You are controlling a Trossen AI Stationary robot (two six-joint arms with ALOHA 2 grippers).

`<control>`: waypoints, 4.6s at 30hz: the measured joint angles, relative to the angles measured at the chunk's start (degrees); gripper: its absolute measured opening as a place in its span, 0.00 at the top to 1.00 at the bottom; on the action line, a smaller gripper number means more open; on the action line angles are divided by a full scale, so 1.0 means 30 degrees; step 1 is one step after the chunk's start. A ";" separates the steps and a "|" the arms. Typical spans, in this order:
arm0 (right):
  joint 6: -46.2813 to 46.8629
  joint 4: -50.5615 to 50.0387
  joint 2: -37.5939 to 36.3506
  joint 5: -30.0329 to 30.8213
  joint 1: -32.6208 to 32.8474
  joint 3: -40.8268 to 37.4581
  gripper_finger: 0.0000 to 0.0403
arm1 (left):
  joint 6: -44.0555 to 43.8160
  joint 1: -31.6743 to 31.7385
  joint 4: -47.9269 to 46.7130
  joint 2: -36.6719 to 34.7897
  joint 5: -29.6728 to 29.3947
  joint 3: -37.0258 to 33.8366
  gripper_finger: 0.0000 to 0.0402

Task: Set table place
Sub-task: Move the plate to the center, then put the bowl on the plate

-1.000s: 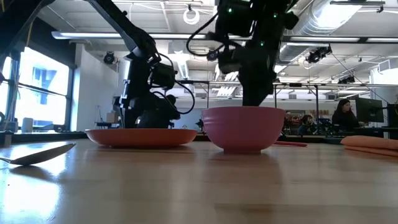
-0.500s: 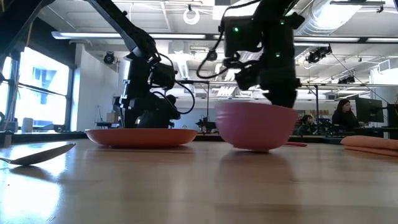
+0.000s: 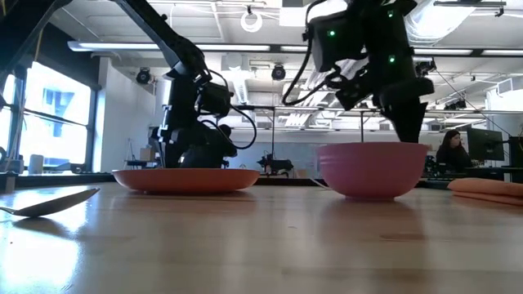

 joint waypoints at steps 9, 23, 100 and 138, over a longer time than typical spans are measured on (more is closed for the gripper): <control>0.1312 -0.0872 -0.2186 0.1314 -0.0007 0.0000 1.00 | -0.0012 -0.0007 0.0110 0.0000 0.0036 0.0000 1.00; 0.5425 0.0736 -1.0166 0.5123 -0.0007 0.0000 1.00 | -0.2093 -0.2342 0.0990 0.0000 0.1323 0.0015 1.00; 0.3372 0.8334 -0.9752 0.1731 -0.2936 -0.1499 1.00 | -0.5344 -0.8357 -0.6190 -0.3978 -0.5910 0.8684 0.42; 0.0224 1.0301 -0.5541 0.2069 -0.3144 0.1027 1.00 | -0.3525 -0.8510 0.2177 -0.0554 0.0304 0.8677 0.53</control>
